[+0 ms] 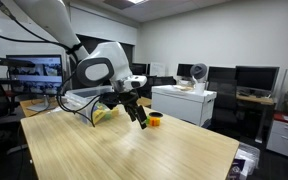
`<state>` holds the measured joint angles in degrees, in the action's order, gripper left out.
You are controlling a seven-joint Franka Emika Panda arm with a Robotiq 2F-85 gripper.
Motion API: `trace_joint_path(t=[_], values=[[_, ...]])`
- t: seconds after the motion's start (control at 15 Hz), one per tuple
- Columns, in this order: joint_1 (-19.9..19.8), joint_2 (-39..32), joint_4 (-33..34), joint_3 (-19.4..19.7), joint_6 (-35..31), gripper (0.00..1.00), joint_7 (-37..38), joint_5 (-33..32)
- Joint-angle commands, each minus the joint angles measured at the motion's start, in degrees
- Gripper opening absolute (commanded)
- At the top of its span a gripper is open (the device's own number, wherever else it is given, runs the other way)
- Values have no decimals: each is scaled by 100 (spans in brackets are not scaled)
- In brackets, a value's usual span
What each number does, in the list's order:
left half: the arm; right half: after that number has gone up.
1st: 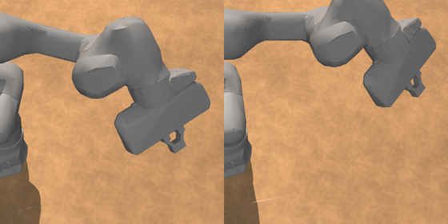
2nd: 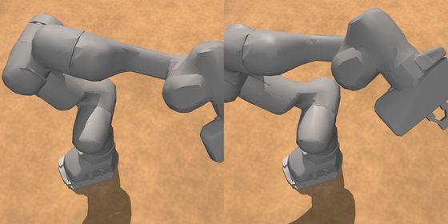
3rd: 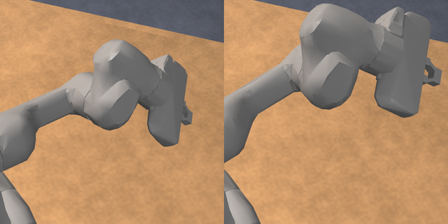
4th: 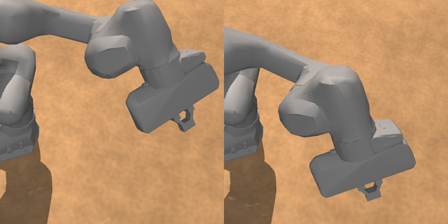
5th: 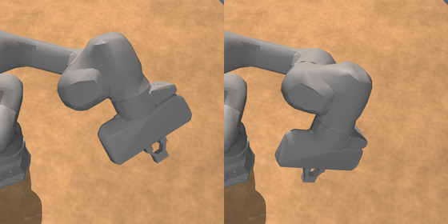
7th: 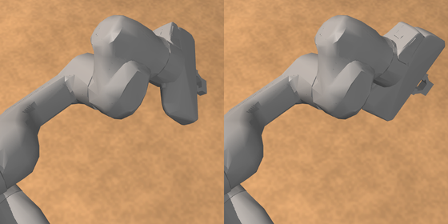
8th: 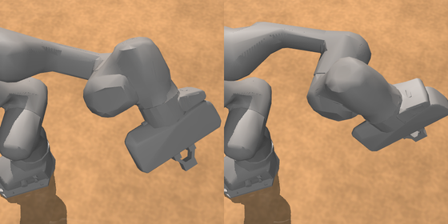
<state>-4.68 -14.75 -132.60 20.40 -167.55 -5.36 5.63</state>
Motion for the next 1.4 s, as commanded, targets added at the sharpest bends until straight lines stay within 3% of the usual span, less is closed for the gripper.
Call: trace_joint_path(t=[0.0,0.13,0.4,0.47,0.6,0.73,1.07,1.33], values=[[1587,-581,763,1234,761,100,1560,36],[2313,-804,1176,1659,1415,100,2581,46],[2811,-1155,1841,1807,2220,100,4165,22],[2314,-1113,2062,1307,2382,100,4681,-399],[2082,-1269,2380,1073,2606,100,5277,-597],[1578,-1529,2797,700,2887,100,5949,-845],[1023,-2013,3237,375,2994,100,6650,-1174],[741,-2506,3740,189,3201,100,6627,-1192]])
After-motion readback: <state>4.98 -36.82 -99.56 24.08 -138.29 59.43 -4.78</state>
